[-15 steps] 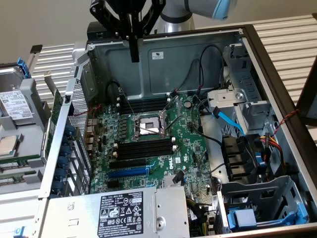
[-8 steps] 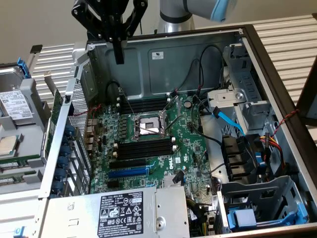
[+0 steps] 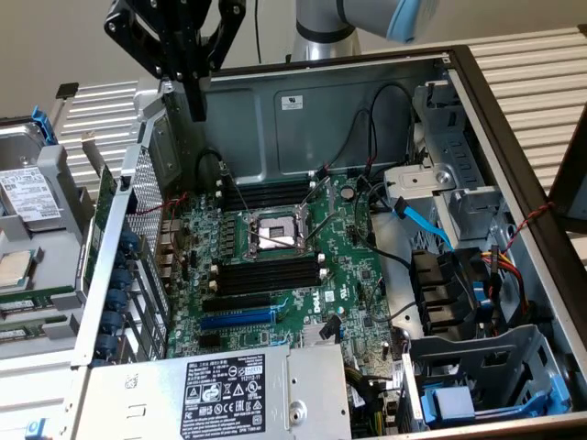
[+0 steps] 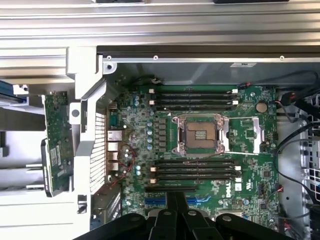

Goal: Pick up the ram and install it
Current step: 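Reach for the ram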

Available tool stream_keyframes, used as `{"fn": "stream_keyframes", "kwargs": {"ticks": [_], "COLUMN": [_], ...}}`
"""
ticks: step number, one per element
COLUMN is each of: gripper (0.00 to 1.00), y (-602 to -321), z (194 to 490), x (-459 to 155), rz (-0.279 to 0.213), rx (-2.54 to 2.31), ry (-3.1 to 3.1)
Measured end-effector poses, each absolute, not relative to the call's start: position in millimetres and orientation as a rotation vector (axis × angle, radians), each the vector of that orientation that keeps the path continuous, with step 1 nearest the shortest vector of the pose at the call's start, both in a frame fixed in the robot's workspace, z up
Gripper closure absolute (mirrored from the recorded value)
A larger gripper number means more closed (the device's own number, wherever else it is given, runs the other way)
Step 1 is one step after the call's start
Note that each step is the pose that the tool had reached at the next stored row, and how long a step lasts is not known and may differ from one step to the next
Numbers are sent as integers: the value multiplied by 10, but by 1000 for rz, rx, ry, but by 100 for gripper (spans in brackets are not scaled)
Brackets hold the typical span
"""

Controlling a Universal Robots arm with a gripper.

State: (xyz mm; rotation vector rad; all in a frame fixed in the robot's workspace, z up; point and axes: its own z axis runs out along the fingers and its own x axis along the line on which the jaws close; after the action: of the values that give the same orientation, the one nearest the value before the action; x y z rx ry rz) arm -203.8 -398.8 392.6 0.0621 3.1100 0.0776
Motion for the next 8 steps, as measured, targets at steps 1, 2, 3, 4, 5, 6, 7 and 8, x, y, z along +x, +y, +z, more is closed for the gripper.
{"fn": "stream_keyframes", "kwargs": {"ticks": [1, 2, 3, 4, 5, 6, 7, 8], "gripper": [89, 89, 89, 89, 89, 89, 89, 89], "y": [-3988, -3988, -3989, -3989, -3989, -3989, -3989, -3989], "z": [3926, 3926, 3926, 3926, 3926, 3926, 3926, 3926], "x": [-2063, -2088, -2114, -2140, -2165, -2190, -2215, -2240], "rz": [79, 80, 80, 81, 82, 83, 84, 86], "rx": [56, 50, 44, 38, 32, 26, 20, 14], "ry": [3110, 3110, 3111, 3111, 3111, 3111, 3111, 3111]}}
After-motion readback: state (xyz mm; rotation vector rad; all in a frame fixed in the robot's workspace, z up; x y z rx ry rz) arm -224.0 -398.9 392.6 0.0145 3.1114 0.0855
